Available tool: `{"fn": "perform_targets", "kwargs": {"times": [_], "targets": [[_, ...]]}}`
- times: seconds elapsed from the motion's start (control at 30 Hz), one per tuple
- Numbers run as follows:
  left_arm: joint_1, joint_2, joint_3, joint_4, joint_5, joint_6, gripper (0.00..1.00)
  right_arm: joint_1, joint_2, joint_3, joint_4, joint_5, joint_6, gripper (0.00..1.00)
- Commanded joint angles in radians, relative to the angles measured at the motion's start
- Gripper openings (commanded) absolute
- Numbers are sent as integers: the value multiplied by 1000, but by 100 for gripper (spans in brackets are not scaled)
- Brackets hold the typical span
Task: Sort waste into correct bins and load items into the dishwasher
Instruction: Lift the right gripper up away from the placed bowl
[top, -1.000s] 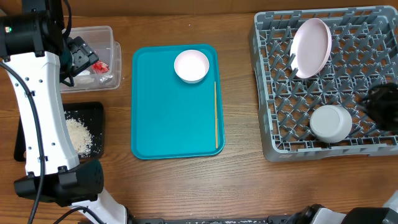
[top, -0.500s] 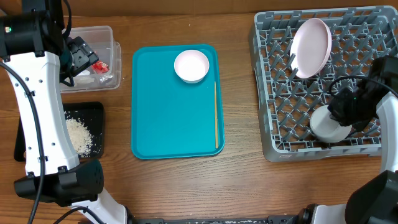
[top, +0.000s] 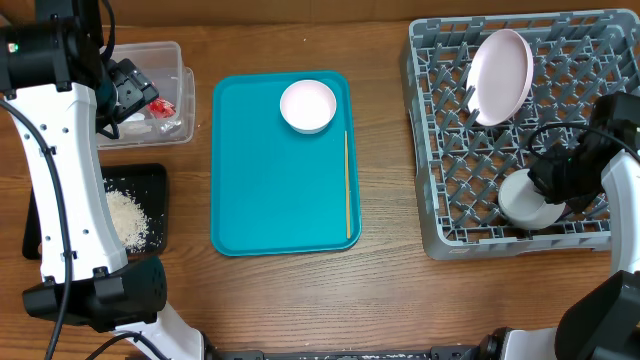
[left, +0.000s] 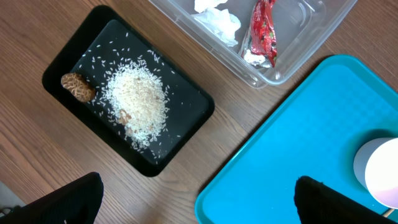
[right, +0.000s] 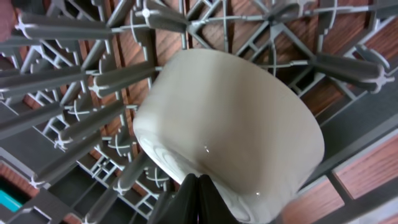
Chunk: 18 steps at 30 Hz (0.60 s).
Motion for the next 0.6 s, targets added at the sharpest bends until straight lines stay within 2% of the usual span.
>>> {"fn": "perform_targets", "kwargs": {"times": [0.0, 0.37, 0.57], "targets": [[0, -19, -7, 0, 3, -12, 100, -4, -5, -6, 10, 15, 10, 4], [0, -19, -7, 0, 3, -12, 100, -6, -5, 5, 67, 155, 65, 4], [0, -19, -7, 0, 3, -12, 100, -24, -5, 64, 34, 223, 97, 4]]}}
